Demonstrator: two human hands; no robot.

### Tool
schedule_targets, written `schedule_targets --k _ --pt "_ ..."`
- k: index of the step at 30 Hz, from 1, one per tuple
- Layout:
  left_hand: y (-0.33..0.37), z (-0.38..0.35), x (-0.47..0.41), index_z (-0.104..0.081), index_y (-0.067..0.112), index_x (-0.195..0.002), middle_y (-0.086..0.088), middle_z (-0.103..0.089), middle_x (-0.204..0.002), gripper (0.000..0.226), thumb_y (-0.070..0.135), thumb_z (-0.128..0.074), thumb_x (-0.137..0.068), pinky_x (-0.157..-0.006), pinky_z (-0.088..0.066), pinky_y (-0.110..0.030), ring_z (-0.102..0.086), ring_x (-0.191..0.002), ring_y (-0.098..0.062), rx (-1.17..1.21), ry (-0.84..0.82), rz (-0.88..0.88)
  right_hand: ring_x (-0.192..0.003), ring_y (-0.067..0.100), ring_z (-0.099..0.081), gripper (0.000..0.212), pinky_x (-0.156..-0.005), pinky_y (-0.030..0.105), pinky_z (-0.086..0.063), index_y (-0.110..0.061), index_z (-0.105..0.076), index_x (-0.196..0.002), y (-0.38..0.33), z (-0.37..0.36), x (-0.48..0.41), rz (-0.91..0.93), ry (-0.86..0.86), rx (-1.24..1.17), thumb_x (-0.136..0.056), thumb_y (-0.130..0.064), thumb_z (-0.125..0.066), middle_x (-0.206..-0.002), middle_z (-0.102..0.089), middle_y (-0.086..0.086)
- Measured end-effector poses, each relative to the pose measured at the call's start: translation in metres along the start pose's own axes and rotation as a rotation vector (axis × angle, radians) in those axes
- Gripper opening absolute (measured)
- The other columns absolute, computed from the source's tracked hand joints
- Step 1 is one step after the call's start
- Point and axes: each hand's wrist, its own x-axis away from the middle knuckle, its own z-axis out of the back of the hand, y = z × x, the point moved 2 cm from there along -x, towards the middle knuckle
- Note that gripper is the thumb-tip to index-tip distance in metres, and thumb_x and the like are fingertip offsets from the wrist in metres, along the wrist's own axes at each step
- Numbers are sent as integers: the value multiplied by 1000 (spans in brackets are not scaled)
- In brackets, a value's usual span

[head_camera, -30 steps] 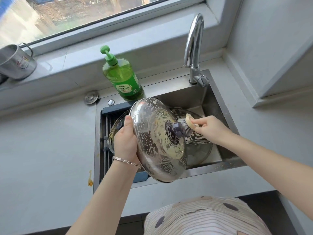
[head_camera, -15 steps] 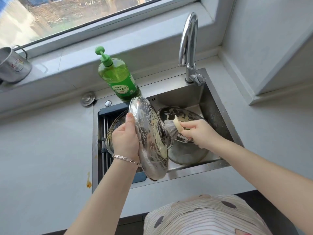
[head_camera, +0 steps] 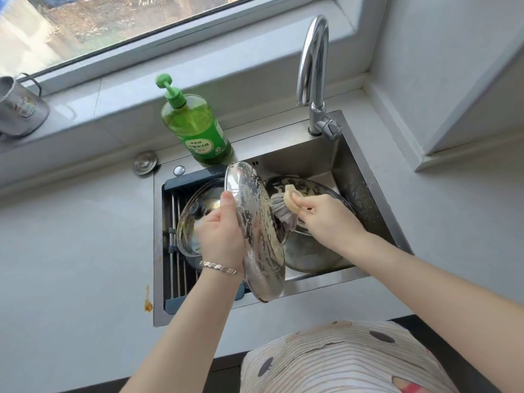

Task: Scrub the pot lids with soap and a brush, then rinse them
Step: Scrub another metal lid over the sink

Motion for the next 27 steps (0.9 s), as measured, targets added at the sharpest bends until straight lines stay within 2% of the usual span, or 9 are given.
schedule_targets --k 4,7,9,12,15,18,21,24,27 --pt "-2 11 -15 -42 15 -53 -6 -46 -58 48 42 -52 -91 -63 -46 -33 -48 -60 -22 65 48 124 -39 5 -28 34 -37 15 -22 -20 -61 -123 24 3 -13 -373 -230 -522 -94 -8 -48 -62 -44 -1" --pt "-16 21 -36 -55 17 -66 -3 -65 -80 40 56 -58 -78 -84 -53 -46 -63 -79 -21 215 164 310 -40 5 -25 37 -36 14 -21 -21 -58 -127 33 0 3 -401 -217 -668 -93 -7 -49 -60 -43 -2" --pt "-18 20 -40 -60 18 -77 -4 -70 -92 37 55 -57 -78 -85 -53 -46 -67 -85 -23 279 233 376 -51 1 -41 40 -55 15 -39 -24 -56 -129 28 -3 14 -166 -46 -415 -92 -10 -54 -63 -55 -18" --pt "-10 12 -29 -46 18 -56 4 -55 -55 45 50 -51 -88 -58 -49 -19 -53 -52 -10 174 232 234 -111 5 -57 40 -101 27 -41 -31 -53 -130 10 -19 27 93 -106 -243 -92 -17 -52 -117 -64 -18" --pt "-2 11 -24 -35 19 -49 12 -30 -33 51 43 -50 -92 -44 -29 -23 -32 -40 -11 63 236 128 -122 6 -50 37 -106 29 -38 -27 -56 -128 17 -25 21 41 -181 -212 -93 -17 -52 -128 -58 -10" --pt "6 10 -26 -34 20 -44 12 -31 -32 55 38 -52 -93 -49 -32 -26 -33 -41 -12 108 159 60 -89 -1 -63 34 -87 17 -45 -27 -62 -122 31 -30 17 -95 -236 -235 -93 -14 -50 -103 -65 -22" --pt "20 3 -18 -35 21 -36 11 -31 -32 61 30 -53 -94 -45 -28 -24 -30 -37 -9 50 20 -124 -46 -7 -43 32 -55 6 -29 -25 -58 -125 20 -40 29 -19 -218 -351 -93 -20 -52 -47 -43 -32" --pt "31 7 -25 -34 15 -46 6 -36 -40 54 33 -53 -93 -48 -32 -24 -36 -43 -13 54 68 -86 -52 6 -26 36 -54 24 -23 -28 -55 -128 17 -34 34 33 -149 -420 -92 -23 -55 -50 -36 -16" --pt "24 19 -50 -46 17 -58 -3 -52 -63 42 45 -55 -89 -66 -48 -32 -53 -63 -20 166 160 148 -47 2 -31 34 -49 15 -26 -39 -54 -117 41 -17 21 -100 -76 -289 -92 -17 -52 -44 -42 -17"
